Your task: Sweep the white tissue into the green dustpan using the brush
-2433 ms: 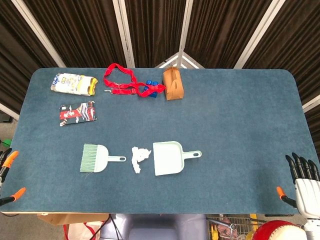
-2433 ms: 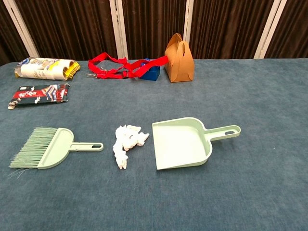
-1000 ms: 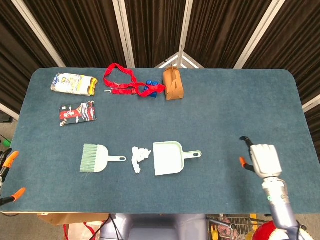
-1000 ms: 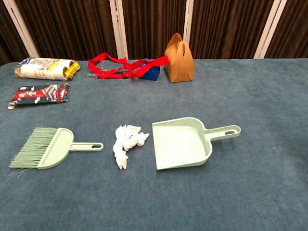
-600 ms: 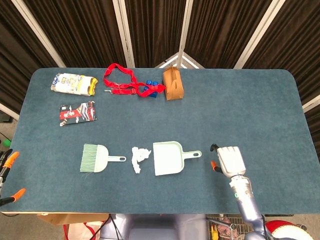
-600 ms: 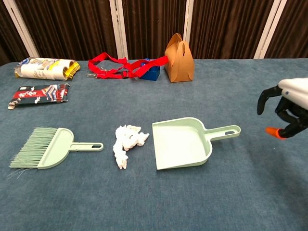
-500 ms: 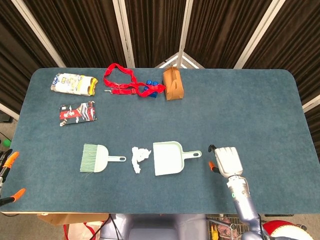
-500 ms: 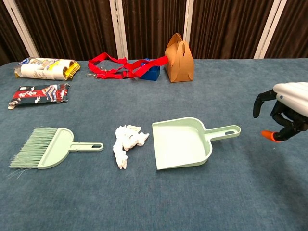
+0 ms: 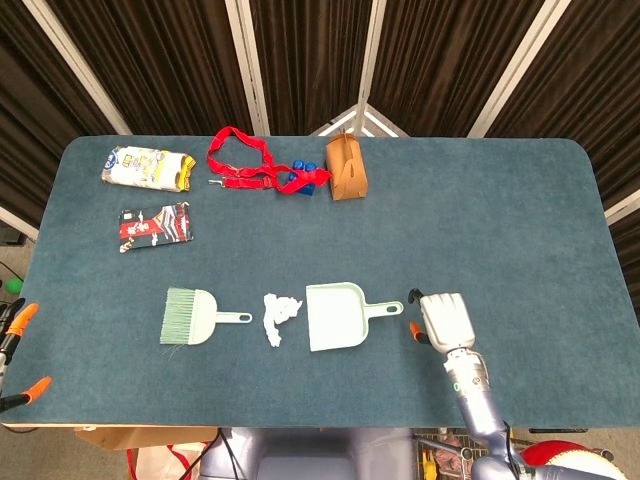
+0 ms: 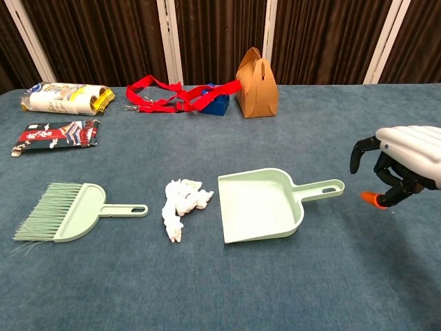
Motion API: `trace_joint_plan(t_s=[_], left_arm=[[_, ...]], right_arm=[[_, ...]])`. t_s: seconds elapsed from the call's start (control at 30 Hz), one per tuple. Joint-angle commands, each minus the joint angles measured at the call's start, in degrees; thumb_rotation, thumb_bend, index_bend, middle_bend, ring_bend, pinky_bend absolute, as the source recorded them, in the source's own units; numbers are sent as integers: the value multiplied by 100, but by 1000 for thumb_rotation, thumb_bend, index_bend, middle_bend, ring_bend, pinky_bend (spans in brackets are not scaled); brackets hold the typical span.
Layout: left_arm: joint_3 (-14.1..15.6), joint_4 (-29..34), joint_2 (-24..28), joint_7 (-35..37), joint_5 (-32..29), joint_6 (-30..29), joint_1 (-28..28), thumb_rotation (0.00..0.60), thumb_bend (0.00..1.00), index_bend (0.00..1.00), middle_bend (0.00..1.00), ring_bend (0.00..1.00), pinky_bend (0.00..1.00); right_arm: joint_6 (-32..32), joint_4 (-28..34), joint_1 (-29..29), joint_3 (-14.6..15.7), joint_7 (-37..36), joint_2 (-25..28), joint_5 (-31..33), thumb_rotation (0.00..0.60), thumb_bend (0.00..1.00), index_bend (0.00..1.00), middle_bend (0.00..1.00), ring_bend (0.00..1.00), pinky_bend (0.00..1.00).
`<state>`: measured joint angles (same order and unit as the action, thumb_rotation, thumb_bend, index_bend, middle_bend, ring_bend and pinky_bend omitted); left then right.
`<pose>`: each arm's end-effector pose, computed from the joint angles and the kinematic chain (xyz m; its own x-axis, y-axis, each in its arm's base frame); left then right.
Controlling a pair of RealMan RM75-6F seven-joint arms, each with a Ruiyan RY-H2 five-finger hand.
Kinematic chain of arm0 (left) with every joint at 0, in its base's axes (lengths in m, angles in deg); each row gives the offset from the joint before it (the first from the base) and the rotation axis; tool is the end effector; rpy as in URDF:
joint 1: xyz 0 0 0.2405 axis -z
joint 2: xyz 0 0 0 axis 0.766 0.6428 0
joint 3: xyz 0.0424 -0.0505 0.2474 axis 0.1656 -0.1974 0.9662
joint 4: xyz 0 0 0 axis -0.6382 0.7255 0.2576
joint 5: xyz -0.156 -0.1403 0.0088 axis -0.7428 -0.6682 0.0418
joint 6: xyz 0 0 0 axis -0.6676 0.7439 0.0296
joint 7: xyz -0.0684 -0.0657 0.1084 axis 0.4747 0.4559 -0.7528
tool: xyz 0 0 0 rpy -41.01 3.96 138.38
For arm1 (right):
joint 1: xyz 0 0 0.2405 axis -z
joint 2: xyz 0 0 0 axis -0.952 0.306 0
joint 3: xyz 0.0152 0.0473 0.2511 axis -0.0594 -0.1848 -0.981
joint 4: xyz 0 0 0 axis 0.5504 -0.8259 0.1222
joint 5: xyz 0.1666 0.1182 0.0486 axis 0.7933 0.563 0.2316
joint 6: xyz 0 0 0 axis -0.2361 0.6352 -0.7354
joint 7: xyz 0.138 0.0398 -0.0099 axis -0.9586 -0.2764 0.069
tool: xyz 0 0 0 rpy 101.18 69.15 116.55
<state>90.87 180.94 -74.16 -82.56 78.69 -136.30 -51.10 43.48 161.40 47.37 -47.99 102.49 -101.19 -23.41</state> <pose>-0.3165 0.1299 0.1773 0.4707 0.0490 0.8809 0.8822 -0.0151 -0.4706 -0.2004 -0.2710 -0.0011 0.4678 -0.1931 0.8625 -0.8828 -0.1498 0.4452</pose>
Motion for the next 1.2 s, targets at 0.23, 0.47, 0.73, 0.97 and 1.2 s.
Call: trace_joint_plan(t_s=[0.23,0.47,0.73,0.97,1.2], left_arm=[[-1,16,-3,-17,-19,21,4,600,0,0,0,0,0],[3,24,2,-26,-24,37,9,600,0,0,0,0,0],[5,24,5,-30,-30,48,12,600,0,0,0,0,0],[3,32,4,-35,-30,35,7,600,0,0,0,0,0],[3,35,6,-28,-37,43,9,600,0,0,0,0,0]], right_arm=[[-7,-67,-75,11,-83,-90,-17,600,341,374,878,883,881],[-270,-774,-402,-152,-49,-709,222,600,340,360,878,883,881],[-285,-1016,-541,-246,-10,-955,357,600,340,360,878,883,881],[-220,-935,-488,-171,-87,-853,329,600,340,360,878,883,881],[-240,-1018,-561,-197,-55,-981,398,600,340,360,878,883,881]])
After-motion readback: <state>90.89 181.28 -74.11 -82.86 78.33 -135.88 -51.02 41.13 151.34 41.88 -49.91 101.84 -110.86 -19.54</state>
